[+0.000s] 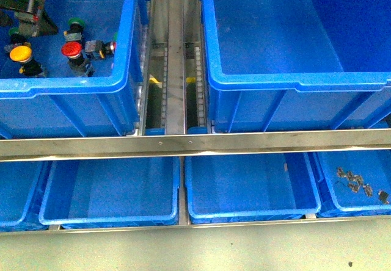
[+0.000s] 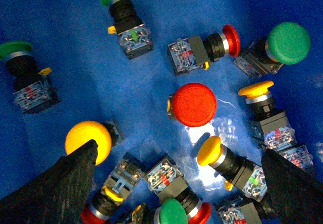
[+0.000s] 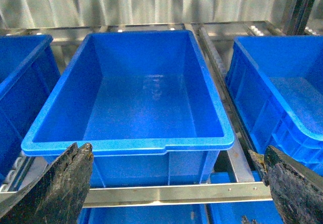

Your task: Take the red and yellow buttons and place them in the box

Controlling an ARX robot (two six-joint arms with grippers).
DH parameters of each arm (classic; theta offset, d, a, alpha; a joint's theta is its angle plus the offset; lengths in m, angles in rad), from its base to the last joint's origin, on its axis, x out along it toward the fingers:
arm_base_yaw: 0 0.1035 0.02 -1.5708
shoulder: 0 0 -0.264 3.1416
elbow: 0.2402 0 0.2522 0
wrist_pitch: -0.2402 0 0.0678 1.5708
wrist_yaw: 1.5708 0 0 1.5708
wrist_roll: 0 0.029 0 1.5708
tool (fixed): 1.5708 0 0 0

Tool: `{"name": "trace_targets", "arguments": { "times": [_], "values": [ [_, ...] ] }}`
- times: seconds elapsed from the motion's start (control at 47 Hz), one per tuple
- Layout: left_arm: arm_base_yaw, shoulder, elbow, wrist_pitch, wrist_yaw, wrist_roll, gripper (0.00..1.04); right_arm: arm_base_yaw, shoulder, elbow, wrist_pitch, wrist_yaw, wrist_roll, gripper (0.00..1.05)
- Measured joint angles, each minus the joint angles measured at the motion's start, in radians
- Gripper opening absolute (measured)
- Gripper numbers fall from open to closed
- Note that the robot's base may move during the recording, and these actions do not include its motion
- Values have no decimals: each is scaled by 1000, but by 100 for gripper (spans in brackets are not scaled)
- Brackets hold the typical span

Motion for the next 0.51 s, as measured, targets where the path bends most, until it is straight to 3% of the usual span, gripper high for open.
{"name": "trace_targets", "arguments": {
  "times": [0.511],
  "values": [
    [-35, 226, 228, -79, -14, 21, 97, 0, 0, 0, 0, 0, 0, 99]
  ]
}}
